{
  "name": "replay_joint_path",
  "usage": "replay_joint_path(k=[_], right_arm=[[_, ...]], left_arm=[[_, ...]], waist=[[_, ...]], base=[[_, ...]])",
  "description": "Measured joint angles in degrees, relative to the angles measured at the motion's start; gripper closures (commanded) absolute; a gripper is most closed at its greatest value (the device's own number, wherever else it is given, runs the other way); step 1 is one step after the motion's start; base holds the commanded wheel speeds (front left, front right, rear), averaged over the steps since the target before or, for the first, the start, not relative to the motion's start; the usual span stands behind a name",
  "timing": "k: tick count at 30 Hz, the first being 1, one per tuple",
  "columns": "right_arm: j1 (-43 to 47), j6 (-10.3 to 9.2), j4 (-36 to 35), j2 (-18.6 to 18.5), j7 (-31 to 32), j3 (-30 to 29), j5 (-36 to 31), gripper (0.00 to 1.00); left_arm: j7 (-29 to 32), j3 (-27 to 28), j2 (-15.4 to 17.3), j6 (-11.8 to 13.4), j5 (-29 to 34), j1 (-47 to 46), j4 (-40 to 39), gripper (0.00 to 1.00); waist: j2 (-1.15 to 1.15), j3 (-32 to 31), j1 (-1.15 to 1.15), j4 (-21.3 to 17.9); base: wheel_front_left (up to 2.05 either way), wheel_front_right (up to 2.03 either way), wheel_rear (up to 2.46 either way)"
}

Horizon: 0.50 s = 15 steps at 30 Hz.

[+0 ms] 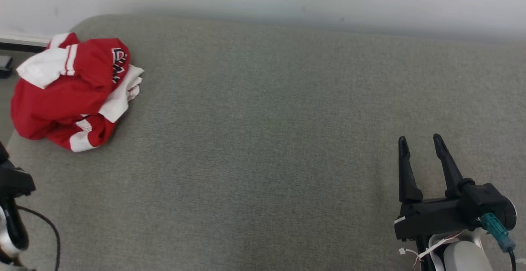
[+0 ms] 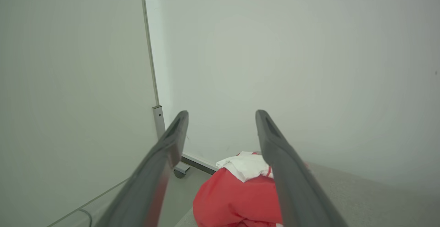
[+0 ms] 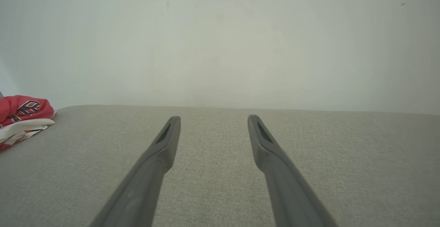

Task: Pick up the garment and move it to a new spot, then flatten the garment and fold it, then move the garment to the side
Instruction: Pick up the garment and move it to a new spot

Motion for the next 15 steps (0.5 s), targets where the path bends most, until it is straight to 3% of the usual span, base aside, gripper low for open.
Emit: replay_joint_path(k=[7,15], right_arm=[[-1.02,0.0,-2.74,-0.05,0.27,0.49,0.09,0.0],[-2.16,0.0,-6.05,-0.83,0.78,-0.1,0.44,0.0]], left_arm=[[2.77,-0.63,4.37,-1.52,-0.75,-8.04,5.69,0.0],[5.75,-0.88,6.92,-3.5,-2.79,-16.77,13.56,0.0]], waist=[[0.0,5.23,0.0,-4.12],[0.01,10.79,0.01,-7.71]], base=[[0.0,0.0,0.0],[0.0,0.0,0.0]])
